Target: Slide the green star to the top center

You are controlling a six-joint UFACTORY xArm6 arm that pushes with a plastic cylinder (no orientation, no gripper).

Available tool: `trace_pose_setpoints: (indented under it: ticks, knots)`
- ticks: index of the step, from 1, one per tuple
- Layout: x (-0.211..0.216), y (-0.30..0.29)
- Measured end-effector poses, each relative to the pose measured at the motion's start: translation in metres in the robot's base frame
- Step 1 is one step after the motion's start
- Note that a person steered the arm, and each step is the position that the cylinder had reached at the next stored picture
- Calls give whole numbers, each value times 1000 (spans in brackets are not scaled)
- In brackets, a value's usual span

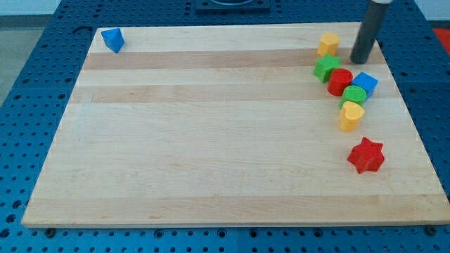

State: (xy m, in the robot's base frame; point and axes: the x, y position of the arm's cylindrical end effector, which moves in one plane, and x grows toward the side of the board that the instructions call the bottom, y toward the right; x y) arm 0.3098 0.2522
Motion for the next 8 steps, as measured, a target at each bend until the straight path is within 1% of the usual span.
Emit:
trace_pose_setpoints:
  ticks: [1,2,3,4,5,6,7,8]
  knots:
    - [18,-5]
    - [38,-38]
    - [38,-82]
    - [26,-127]
    - [22,-167]
    - [35,-170]
    - [63,-175]
    - [58,-186]
